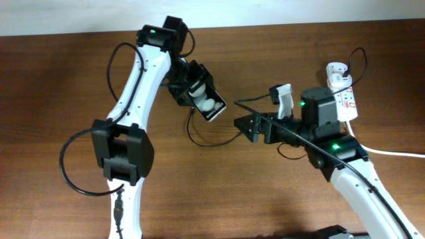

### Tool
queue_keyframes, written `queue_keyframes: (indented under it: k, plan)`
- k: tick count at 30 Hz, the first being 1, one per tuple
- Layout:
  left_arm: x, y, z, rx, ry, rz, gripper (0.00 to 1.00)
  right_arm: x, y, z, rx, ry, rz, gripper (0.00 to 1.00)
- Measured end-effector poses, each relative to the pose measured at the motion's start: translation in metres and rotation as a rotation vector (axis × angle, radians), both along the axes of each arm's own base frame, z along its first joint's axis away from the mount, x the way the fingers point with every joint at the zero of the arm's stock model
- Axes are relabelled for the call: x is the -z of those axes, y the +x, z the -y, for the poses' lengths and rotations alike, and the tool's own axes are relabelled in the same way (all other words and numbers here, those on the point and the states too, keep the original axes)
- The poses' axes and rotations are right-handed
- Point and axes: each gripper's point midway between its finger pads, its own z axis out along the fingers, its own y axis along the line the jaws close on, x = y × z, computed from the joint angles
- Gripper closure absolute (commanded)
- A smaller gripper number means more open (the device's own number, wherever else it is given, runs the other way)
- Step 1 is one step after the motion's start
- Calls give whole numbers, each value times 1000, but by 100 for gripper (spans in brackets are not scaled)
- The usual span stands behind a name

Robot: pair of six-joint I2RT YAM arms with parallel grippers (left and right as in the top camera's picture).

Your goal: Plug charger to phone and switch on socket

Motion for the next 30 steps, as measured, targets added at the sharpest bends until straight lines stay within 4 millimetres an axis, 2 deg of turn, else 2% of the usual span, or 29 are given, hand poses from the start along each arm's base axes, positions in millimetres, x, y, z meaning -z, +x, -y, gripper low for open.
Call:
queue_keyframes:
  k: [3, 7, 12, 18, 21, 25, 30]
  plan:
    - [0, -3, 7, -40, 3, -30, 100, -1, 13, 4, 94, -24, 12, 10]
    - [-1, -5, 11, -63, -2, -50, 100, 5, 19, 8, 146, -27, -20, 12]
    - [-2, -9, 16, -107, -13, -88, 100, 16, 32, -6, 143, 12, -51, 15]
    - [-6, -12, 20, -147, -41, -132, 100, 18, 37, -27, 133, 48, -57, 15]
    - [-6, -13, 22, -147, -49, -138, 100, 17, 39, -26, 153, 54, -62, 15]
    - [-8, -20, 35, -138, -57, -154, 100, 17, 40, -25, 159, 55, -60, 15]
    - [-9, -28, 49, -129, -67, -177, 100, 17, 40, -25, 165, 54, -61, 20]
